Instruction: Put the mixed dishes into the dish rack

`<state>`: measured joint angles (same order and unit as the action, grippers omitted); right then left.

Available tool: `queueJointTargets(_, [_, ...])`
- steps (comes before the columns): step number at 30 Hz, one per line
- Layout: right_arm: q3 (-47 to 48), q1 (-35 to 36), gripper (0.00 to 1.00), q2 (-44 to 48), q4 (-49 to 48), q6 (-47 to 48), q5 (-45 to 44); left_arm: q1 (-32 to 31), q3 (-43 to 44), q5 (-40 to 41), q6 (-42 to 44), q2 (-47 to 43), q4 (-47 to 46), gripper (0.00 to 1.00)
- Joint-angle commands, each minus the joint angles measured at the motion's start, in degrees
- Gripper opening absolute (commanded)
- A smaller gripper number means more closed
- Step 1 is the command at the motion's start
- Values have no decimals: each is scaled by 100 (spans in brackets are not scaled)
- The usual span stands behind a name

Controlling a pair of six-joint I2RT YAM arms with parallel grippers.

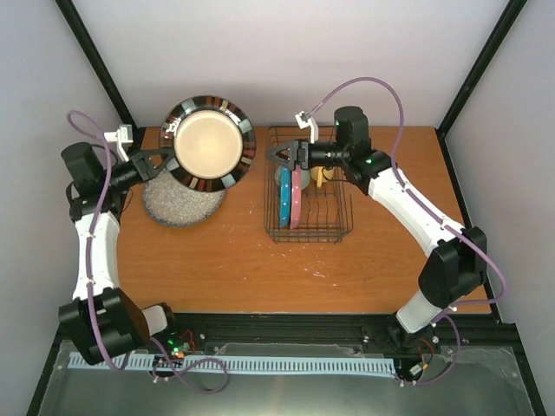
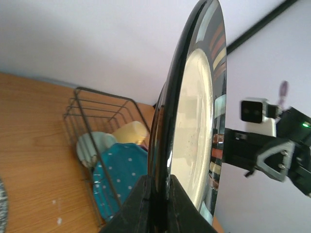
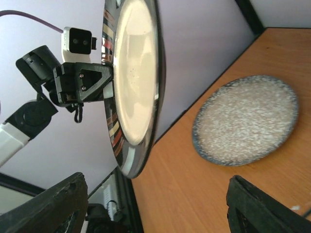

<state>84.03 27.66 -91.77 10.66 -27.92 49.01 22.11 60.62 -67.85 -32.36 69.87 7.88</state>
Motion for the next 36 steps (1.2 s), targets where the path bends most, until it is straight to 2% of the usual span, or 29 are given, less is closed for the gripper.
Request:
queueJointTargets(1, [224, -33, 77, -96, -378, -275, 715, -7, 239, -663, -542, -522, -663, 1])
queueJointTargets(12, [252, -16, 77, -321, -1629, -1340, 1437, -155, 77, -716, -1094, -834, -1176, 1])
queueJointTargets(21, [425, 84, 73, -423, -1809, -1507, 1631, -1138, 85, -120, -1156, -600, -1403, 1])
queueJointTargets(24, [455, 128, 62, -472, -1874, -1561, 1702, -1433, 122, 66, -1140, -492, -1438, 1])
queueJointTargets(29, [414, 147, 10, -456, -1956, -1595, 1713, -1627, 176, 176, -1108, -376, -1448, 1])
queueJointTargets(30, [416, 149, 4, -452, -1963, -1598, 1696, -1638, 185, 188, -1108, -364, -1445, 1])
queueJointTargets(36, [320, 152, 3, -300, -2109, -1605, 1549, -1674, 237, 341, -911, -308, -1201, 2])
